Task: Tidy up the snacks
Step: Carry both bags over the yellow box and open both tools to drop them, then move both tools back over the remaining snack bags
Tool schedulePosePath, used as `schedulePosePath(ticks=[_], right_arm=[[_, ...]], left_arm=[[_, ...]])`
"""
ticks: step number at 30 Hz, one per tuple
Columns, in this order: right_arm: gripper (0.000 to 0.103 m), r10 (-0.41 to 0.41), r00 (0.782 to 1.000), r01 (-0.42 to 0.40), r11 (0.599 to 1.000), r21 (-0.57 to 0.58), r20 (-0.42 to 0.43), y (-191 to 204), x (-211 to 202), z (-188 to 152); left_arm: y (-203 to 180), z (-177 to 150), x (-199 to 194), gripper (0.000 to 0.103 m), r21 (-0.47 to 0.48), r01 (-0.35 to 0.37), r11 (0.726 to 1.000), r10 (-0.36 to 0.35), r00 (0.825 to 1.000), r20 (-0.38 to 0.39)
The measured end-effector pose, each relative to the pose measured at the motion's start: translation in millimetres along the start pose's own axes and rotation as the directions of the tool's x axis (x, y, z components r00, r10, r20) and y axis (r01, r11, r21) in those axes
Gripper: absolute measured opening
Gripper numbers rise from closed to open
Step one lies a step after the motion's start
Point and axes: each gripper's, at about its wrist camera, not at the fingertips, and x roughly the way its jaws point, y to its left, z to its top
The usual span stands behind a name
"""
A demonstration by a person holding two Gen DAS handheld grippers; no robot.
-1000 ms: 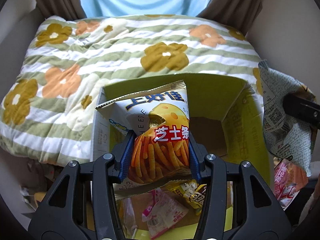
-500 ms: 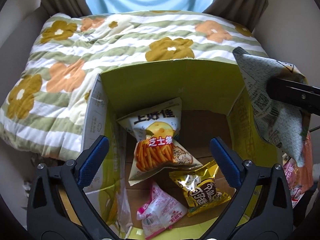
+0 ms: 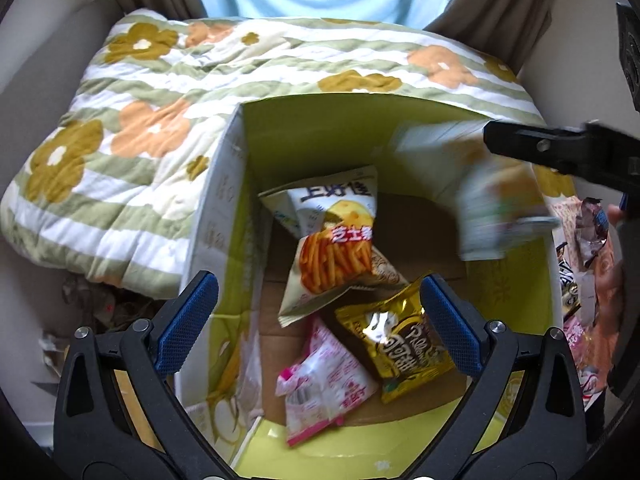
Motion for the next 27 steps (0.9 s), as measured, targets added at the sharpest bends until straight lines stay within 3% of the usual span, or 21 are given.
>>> schedulePosePath(ticks=[1, 6, 11, 17, 27], right_arm=[[0.101, -0.003, 1.000, 0.003, 1.000, -0.005, 0.019, 0, -2, -1], [0.102, -0.032, 0.994, 0.037, 0.998, -0.045, 0.106, 4, -20, -12], [0.102, -0.004, 0.998, 0.005, 1.000, -0.030, 0.064, 4, -31, -21], [0.102, 0.012, 0.997, -0.011, 1.000, -0.007, 0.076, 8, -57, -32], [0.102, -0.068, 0.987, 0.064, 0.997, 0.035, 0.149, 3, -116, -56]], left_arm=[[2, -1, -1, 0.101, -0.005, -0.002, 1.000, 0.002, 1.000, 0.000], [9, -9, -10, 0.101, -0.032, 0.002, 0.999, -0.002, 1.000, 0.006], [11, -16, -21, 0.101, -0.039, 0.005, 0.999, -0.004, 1.000, 0.018], [6, -18, -45, 0.101, -0.029, 0.024, 0.999, -0.022, 0.998, 0.062], [-27, -19, -76, 0.101, 0.075, 0.097, 0.992, -0.106, 0.987, 0.120]])
